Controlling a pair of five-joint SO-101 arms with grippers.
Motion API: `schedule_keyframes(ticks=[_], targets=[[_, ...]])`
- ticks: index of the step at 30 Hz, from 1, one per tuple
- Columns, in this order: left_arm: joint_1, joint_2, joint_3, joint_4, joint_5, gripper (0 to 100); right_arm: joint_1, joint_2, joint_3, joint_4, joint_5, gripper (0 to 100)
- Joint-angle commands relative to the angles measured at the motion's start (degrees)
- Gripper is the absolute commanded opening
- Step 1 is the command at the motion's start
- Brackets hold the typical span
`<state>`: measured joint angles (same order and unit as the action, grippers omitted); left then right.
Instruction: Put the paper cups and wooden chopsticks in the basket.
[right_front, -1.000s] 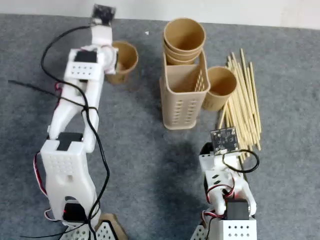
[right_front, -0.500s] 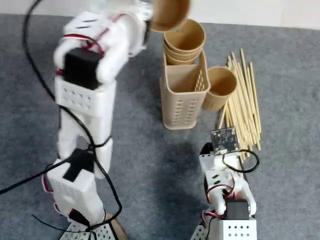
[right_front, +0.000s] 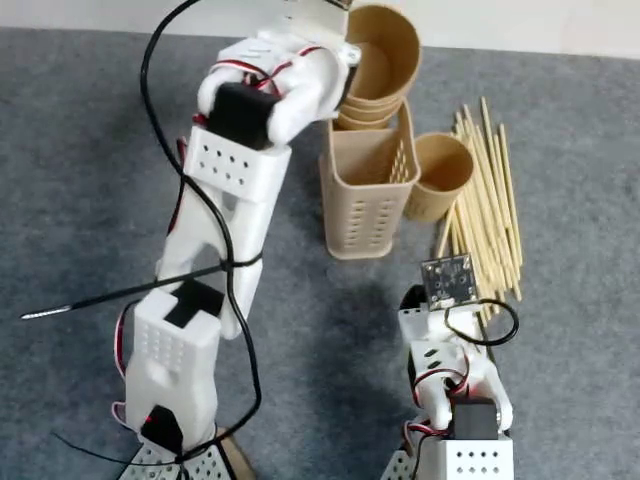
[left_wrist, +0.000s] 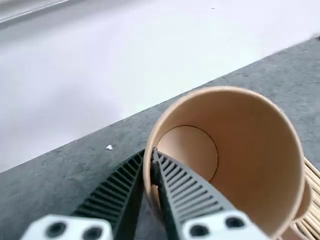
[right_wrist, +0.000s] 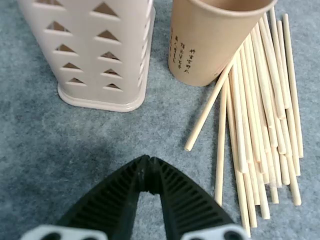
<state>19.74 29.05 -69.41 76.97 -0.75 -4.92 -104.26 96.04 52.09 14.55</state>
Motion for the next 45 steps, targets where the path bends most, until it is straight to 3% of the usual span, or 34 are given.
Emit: schedule_keyframes(ticks=[1, 6, 15, 23, 31, 45], targets=[[1.7, -0.7, -1.8, 0.3, 3.3, 11, -0.6, -0.7, 5.1, -1.1, 0.9, 1.0], [1.2, -0.8, -2.5, -0.2, 5.2, 16, -0.6, -0.7, 5.1, -1.1, 0.9, 1.0], [-2.7, -0.4, -17.7, 1.1, 5.4, 16, -0.6, -0.7, 5.1, -1.1, 0.9, 1.0], [-2.5, -0.1, -5.4, 2.8, 5.5, 16, -0.6, -0.7, 5.1, -1.1, 0.9, 1.0], [-1.7, -0.1, 0.0, 24.6, 5.5, 16, -0.6, -0.7, 5.1, -1.1, 0.9, 1.0], [0.2, -0.1, 8.0, 24.3, 5.5, 16, -0.6, -0.7, 5.1, -1.1, 0.9, 1.0]])
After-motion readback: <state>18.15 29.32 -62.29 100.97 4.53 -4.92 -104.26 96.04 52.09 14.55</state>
